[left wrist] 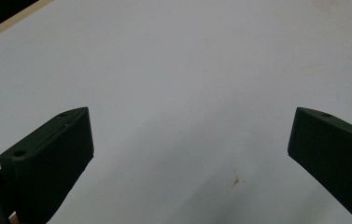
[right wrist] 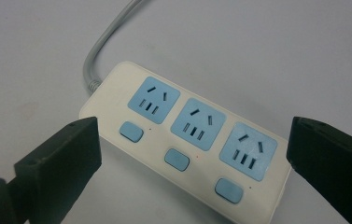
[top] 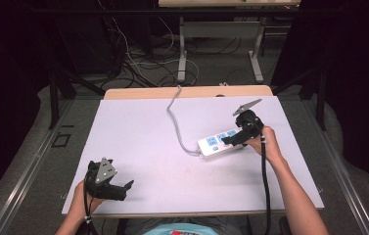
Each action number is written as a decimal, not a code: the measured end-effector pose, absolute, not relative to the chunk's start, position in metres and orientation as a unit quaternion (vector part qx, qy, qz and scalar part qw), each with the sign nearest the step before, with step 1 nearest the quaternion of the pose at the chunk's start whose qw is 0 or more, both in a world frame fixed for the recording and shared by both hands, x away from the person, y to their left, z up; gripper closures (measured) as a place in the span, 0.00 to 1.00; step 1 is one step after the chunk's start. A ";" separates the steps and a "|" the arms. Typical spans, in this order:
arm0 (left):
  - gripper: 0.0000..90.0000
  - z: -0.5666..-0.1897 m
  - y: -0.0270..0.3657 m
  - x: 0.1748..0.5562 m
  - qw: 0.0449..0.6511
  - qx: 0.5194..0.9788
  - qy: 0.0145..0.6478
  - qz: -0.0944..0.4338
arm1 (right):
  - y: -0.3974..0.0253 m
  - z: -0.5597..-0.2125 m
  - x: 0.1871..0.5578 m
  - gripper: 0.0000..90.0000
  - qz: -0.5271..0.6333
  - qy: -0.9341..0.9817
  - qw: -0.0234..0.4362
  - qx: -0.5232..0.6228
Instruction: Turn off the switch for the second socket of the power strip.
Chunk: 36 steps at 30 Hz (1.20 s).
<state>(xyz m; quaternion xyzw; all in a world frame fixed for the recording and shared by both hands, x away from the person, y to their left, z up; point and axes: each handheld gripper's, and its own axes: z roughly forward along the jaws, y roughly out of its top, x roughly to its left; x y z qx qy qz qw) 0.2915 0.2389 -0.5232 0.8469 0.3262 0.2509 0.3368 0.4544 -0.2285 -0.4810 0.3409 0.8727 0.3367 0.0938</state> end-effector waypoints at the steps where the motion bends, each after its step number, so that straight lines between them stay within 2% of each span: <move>1: 0.00 -0.523 0.239 0.291 0.336 0.847 0.326 0.252 | -0.228 -0.481 0.455 0.04 0.336 0.873 0.090 0.343; 8: 0.00 -0.523 0.239 0.292 0.333 0.850 0.322 0.251 | -0.228 -0.483 0.455 0.12 0.343 0.870 0.084 0.345; 12: 0.00 -0.523 0.240 0.292 0.333 0.849 0.324 0.251 | -0.227 -0.484 0.455 0.20 0.334 0.875 0.079 0.340; 16: 0.00 -0.523 0.240 0.292 0.332 0.849 0.324 0.251 | -0.225 -0.485 0.454 0.32 0.330 0.876 0.084 0.342; 22: 0.00 -0.523 0.240 0.292 0.332 0.849 0.323 0.252 | -0.222 -0.487 0.451 0.57 0.325 0.877 0.091 0.342; 28: 0.00 -0.523 0.240 0.292 0.333 0.850 0.323 0.251 | -0.218 -0.489 0.447 0.91 0.316 0.883 0.098 0.333; 30: 0.00 -0.523 0.240 0.292 0.333 0.850 0.323 0.251 | -0.217 -0.487 0.446 1.00 0.317 0.884 0.101 0.328; 36: 0.00 -0.523 0.240 0.292 0.332 0.850 0.323 0.251 | -0.216 -0.489 0.446 1.00 0.316 0.883 0.102 0.333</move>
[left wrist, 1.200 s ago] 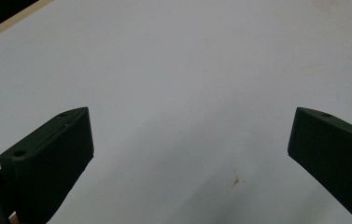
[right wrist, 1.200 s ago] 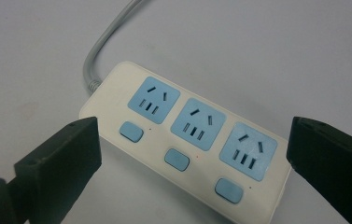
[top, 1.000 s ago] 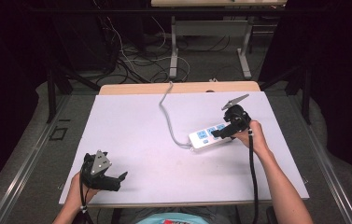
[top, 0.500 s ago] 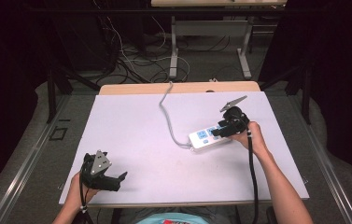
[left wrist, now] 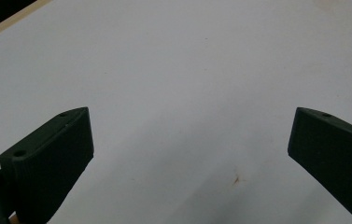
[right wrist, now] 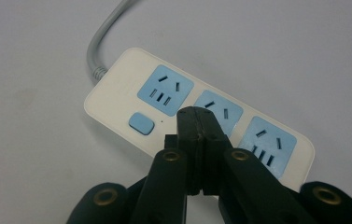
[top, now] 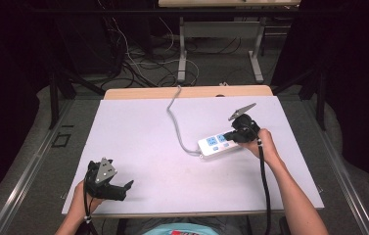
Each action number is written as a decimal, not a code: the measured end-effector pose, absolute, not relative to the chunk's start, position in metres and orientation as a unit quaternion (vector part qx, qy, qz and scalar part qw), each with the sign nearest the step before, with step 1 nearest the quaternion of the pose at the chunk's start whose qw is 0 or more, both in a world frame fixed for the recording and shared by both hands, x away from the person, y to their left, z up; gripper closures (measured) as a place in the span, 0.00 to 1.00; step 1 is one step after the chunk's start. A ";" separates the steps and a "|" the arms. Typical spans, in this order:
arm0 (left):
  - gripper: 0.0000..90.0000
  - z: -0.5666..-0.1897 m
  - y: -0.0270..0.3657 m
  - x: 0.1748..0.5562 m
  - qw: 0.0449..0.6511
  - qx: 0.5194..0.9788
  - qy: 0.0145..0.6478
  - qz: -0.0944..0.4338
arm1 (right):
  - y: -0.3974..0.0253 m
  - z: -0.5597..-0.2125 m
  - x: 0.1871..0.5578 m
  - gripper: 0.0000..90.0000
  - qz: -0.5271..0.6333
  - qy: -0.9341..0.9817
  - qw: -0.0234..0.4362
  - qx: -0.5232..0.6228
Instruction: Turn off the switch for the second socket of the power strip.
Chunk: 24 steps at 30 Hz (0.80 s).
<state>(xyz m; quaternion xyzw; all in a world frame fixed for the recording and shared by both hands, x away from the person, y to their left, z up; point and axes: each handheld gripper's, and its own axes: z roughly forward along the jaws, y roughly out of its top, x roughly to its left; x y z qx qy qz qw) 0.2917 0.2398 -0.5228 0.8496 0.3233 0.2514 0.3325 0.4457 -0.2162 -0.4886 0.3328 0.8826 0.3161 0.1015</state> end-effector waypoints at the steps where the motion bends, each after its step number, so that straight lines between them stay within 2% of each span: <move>1: 0.00 -0.523 0.240 0.292 0.333 0.850 0.324 0.250 | -0.216 -0.489 0.446 1.00 0.316 0.882 0.104 0.333; 13: 0.00 -0.523 0.240 0.292 0.332 0.850 0.324 0.251 | -0.213 -0.495 0.447 1.00 0.297 0.888 0.109 0.334; 16: 0.00 -0.523 0.240 0.292 0.332 0.850 0.324 0.251 | -0.212 -0.498 0.448 1.00 0.275 0.895 0.098 0.338; 18: 0.00 -0.523 0.240 0.292 0.332 0.850 0.323 0.251 | -0.210 -0.504 0.449 1.00 0.300 0.886 0.109 0.337; 19: 0.00 -0.523 0.240 0.292 0.333 0.850 0.324 0.251 | -0.210 -0.500 0.449 1.00 0.260 0.899 0.098 0.338; 24: 0.00 -0.523 0.240 0.292 0.333 0.850 0.324 0.249 | -0.207 -0.507 0.449 1.00 0.277 0.893 0.103 0.339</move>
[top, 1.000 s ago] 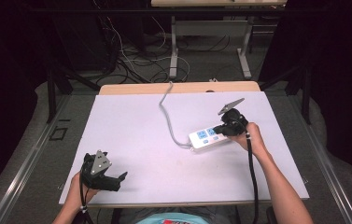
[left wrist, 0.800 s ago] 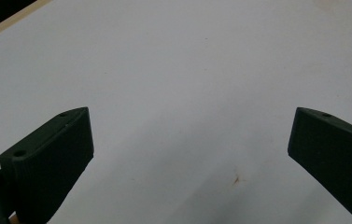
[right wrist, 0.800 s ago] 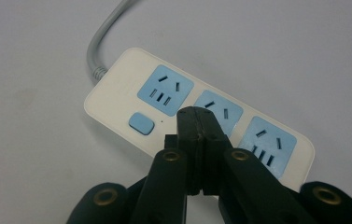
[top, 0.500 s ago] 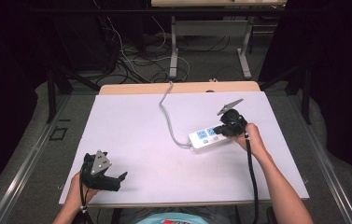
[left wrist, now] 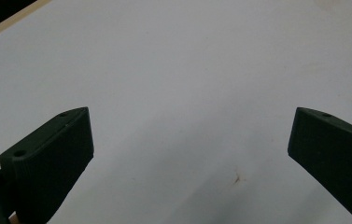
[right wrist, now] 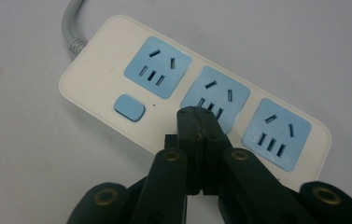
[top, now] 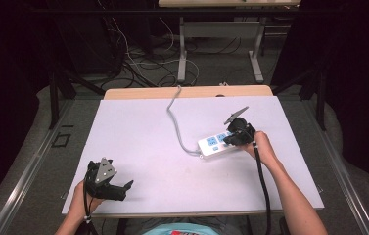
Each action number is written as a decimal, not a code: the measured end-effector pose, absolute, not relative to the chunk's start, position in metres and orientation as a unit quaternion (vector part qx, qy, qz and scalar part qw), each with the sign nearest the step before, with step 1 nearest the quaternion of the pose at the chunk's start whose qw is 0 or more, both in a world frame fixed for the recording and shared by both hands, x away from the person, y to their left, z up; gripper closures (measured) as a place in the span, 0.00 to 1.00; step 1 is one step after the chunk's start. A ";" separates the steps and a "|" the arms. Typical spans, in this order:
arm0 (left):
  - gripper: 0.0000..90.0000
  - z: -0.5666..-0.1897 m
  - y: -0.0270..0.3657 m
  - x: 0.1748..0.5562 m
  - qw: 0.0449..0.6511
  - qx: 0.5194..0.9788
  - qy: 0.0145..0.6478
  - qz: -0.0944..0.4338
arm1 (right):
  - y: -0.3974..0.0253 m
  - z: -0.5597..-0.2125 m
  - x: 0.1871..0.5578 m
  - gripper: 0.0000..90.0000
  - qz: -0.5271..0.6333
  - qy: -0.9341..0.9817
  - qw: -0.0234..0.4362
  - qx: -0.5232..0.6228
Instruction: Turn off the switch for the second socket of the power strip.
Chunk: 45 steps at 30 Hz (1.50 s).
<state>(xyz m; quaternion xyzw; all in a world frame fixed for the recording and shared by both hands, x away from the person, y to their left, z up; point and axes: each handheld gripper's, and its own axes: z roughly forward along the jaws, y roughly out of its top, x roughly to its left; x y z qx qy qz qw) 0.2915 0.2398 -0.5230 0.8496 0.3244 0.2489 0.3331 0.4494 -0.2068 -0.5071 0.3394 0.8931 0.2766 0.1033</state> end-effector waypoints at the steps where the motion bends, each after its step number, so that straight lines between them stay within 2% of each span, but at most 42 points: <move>1: 0.00 -0.523 0.240 0.292 0.332 0.850 0.323 0.251 | -0.206 -0.506 0.449 1.00 0.259 0.899 0.103 0.339; 24: 0.00 -0.524 0.239 0.292 0.330 0.850 0.324 0.251 | -0.209 -0.513 0.453 1.00 0.268 0.898 0.097 0.336; 26: 0.00 -0.524 0.238 0.292 0.333 0.849 0.324 0.250 | -0.210 -0.508 0.453 1.00 0.234 0.909 0.083 0.335; 30: 0.00 -0.524 0.238 0.292 0.332 0.850 0.324 0.248 | -0.206 -0.513 0.452 1.00 0.261 0.897 0.102 0.343; 45: 0.00 -0.524 0.238 0.292 0.330 0.853 0.321 0.247 | -0.203 -0.512 0.450 1.00 0.252 0.896 0.108 0.349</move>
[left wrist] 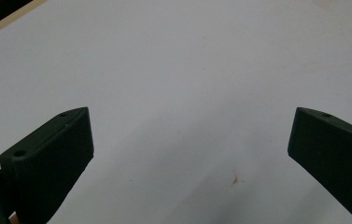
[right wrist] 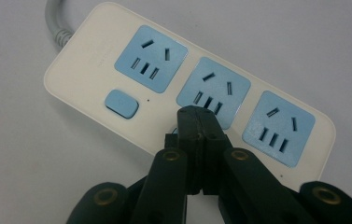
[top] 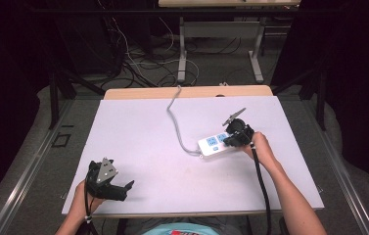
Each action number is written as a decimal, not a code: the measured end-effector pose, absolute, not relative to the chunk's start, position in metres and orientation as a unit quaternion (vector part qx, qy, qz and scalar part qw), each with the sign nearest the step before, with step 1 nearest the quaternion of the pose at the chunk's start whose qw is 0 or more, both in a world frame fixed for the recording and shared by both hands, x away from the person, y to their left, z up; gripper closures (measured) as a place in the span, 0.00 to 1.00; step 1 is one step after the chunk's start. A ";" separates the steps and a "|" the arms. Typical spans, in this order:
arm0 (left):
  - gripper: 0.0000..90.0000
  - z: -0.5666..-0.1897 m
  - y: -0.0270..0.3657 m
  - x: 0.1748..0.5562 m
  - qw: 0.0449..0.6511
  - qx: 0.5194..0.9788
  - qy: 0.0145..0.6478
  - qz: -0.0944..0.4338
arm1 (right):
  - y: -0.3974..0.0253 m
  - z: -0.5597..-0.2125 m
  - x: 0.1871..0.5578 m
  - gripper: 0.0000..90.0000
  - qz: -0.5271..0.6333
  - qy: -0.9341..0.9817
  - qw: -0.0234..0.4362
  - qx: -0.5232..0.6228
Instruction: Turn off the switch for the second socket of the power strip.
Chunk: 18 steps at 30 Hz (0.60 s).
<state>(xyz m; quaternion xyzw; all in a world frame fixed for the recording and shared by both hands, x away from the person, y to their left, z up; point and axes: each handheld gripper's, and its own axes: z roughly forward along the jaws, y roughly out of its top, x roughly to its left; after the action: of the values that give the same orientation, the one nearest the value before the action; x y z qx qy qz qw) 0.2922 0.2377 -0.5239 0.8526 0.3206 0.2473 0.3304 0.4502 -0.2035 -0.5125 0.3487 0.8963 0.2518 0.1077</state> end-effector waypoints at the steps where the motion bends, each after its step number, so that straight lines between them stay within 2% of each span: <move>1: 0.00 -0.524 0.238 0.292 0.332 0.852 0.322 0.247 | -0.203 -0.512 0.450 1.00 0.252 0.896 0.108 0.349; 6: 0.00 -0.524 0.237 0.292 0.332 0.852 0.322 0.247 | -0.203 -0.515 0.451 1.00 0.268 0.893 0.113 0.343; 7: 0.00 -0.524 0.238 0.292 0.330 0.853 0.320 0.247 | -0.204 -0.509 0.450 1.00 0.230 0.904 0.101 0.345; 8: 0.00 -0.524 0.238 0.292 0.330 0.853 0.320 0.248 | -0.203 -0.513 0.450 1.00 0.252 0.897 0.112 0.346; 18: 0.00 -0.524 0.237 0.292 0.329 0.853 0.319 0.248 | -0.203 -0.514 0.450 1.00 0.256 0.892 0.115 0.354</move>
<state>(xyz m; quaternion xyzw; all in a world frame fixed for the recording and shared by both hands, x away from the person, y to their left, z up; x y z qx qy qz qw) 0.2922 0.2374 -0.5237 0.8533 0.3187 0.2485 0.3295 0.4499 -0.2026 -0.5142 0.3540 0.8921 0.2562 0.1152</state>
